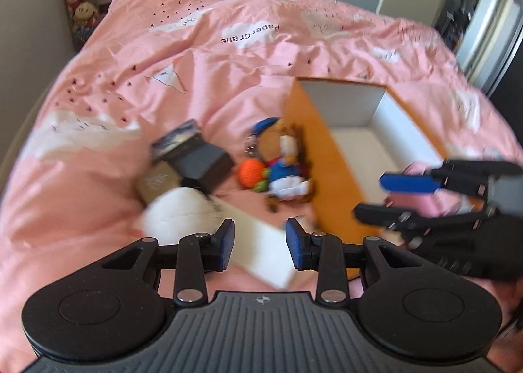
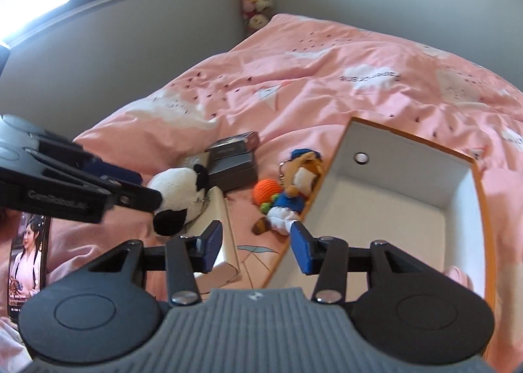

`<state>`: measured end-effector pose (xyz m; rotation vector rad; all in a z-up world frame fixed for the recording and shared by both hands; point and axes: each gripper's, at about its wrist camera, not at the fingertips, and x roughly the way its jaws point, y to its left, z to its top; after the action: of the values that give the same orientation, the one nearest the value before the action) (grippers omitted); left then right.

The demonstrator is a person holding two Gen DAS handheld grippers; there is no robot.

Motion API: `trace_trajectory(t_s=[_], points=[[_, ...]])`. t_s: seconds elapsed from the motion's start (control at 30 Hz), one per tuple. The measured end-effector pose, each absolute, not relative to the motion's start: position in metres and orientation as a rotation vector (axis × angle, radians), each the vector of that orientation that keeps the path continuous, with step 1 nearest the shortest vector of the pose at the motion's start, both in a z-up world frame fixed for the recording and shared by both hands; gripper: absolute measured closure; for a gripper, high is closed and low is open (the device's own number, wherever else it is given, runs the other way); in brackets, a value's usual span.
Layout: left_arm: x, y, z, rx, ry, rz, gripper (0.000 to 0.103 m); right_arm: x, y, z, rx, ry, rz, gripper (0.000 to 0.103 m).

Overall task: Organize objects
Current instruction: 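Grasp the fox plush with the right gripper while the left gripper grasps the white panda plush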

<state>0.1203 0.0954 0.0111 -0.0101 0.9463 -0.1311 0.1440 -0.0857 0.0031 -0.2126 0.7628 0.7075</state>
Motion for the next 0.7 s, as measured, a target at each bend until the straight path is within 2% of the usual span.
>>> trace_trajectory(t_s=[0.2, 0.43, 0.6, 0.7], points=[[0.129, 0.118, -0.001, 0.224, 0.999, -0.215, 0.057, 0.176, -0.050, -0.009, -0.339, 0.834, 0.748, 0.055], [0.148, 0.127, -0.043, 0.504, 1.081, -0.364, 0.049, 0.206, -0.015, -0.027, -0.470, 0.889, 0.763, 0.055], [0.152, 0.124, -0.070, 0.703, 1.085, -0.456, 0.036, 0.222, -0.005, -0.037, -0.531, 0.915, 0.771, 0.055], [0.152, 0.118, -0.084, 0.790, 1.070, -0.487, 0.036, 0.230, -0.002, -0.042, -0.553, 0.929, 0.767, 0.054]])
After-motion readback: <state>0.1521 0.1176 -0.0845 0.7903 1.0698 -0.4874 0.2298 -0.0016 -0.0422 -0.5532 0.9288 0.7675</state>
